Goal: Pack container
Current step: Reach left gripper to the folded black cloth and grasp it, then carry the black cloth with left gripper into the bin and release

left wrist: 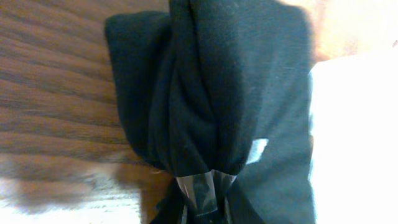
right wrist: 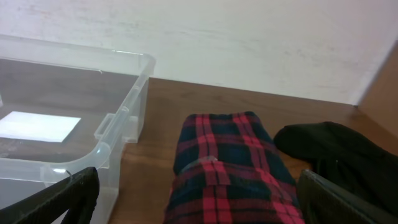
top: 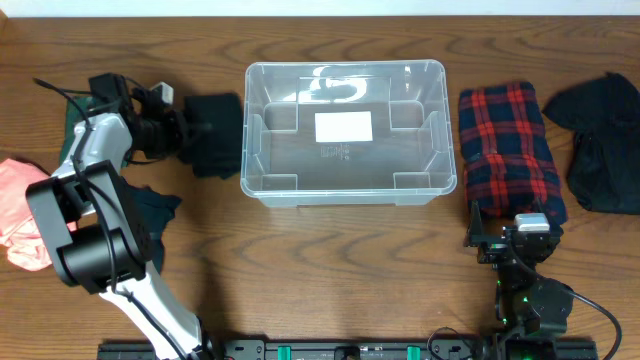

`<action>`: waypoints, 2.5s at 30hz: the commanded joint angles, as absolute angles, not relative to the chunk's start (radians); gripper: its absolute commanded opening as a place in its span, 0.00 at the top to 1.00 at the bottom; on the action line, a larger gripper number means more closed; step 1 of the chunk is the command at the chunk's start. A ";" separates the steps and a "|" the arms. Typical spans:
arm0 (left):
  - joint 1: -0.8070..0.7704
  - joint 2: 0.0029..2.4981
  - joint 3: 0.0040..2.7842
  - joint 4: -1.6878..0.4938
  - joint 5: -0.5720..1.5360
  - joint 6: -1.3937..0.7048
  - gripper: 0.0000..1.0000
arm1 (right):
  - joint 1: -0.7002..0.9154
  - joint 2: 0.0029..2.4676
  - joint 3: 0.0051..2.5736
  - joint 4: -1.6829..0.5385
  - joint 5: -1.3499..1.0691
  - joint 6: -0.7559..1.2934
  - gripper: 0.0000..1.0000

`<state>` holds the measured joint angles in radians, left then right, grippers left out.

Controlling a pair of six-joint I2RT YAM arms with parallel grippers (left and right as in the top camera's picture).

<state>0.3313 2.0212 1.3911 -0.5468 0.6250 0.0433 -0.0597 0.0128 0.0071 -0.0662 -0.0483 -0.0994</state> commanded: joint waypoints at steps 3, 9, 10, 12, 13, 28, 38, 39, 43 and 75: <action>0.348 1.815 1.466 -0.555 0.643 -0.027 0.94 | -0.046 0.009 0.006 -0.070 -0.041 -0.113 0.01; 0.348 1.619 1.467 -0.567 0.643 -0.094 0.94 | -0.046 0.009 0.006 -0.070 -0.041 -0.113 0.01; 0.348 1.591 1.467 -0.570 0.643 -0.114 0.94 | -0.046 0.009 0.006 -0.070 -0.041 -0.113 0.01; 0.347 1.539 1.467 -0.580 0.644 -0.175 0.94 | -0.046 0.009 0.006 -0.070 -0.041 -0.113 0.01; 0.343 1.517 1.467 -0.589 0.648 -0.207 0.94 | -0.046 0.009 0.006 -0.070 -0.041 -0.113 0.01; 0.031 1.576 1.459 -0.633 0.699 -0.215 0.94 | -0.046 0.009 0.006 -0.070 -0.041 -0.113 0.01; -0.131 1.732 1.459 -0.627 0.556 -0.192 0.94 | -0.046 0.009 0.006 -0.070 -0.041 -0.113 0.01; -0.138 1.745 1.459 -0.624 0.542 -0.192 0.94 | -0.046 0.009 0.006 -0.070 -0.041 -0.113 0.01; -0.157 1.782 1.459 -0.610 0.484 -0.192 0.94 | -0.046 0.009 0.006 -0.070 -0.041 -0.113 0.01; -0.115 1.503 1.559 -0.719 0.081 -0.128 0.32 | -0.046 0.009 0.006 -0.070 -0.041 -0.113 0.01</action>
